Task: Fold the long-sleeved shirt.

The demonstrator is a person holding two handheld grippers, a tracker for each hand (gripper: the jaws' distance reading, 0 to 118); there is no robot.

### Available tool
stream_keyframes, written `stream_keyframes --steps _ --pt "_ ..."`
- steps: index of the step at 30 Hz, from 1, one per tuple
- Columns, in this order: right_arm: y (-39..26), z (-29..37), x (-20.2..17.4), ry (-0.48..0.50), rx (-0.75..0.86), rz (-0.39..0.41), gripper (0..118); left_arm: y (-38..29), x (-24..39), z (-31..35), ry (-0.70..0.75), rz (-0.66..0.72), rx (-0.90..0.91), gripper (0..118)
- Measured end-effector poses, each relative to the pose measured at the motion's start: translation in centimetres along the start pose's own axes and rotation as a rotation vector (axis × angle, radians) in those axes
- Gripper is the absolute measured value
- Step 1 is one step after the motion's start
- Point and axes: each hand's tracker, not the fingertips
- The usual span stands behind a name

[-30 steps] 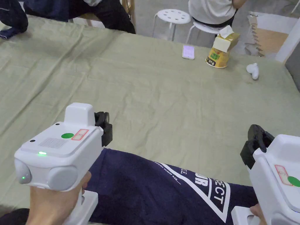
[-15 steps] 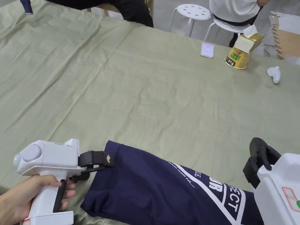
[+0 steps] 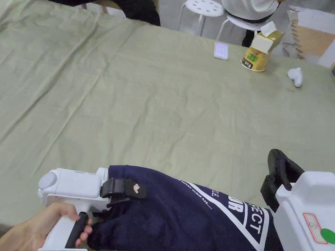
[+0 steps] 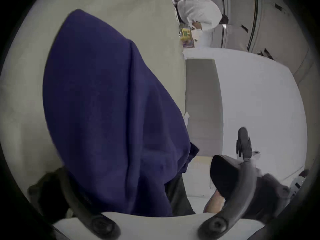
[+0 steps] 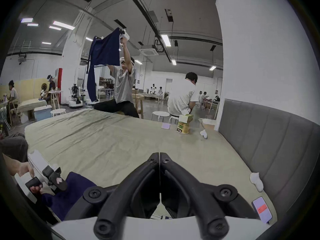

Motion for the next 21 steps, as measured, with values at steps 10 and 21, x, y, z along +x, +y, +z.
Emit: stream_keyframes --steps 10,21 --pt "-0.8 0.6 2.0 -0.030 -0.029 -0.057 0 -1.2 -2.9 0.0 0.135 0.075 0.137 17" --pt "-0.8 1.0 2.3 -0.029 -0.028 -0.054 0 0.5 2.5 7.4 0.282 -0.091 0.272 16"
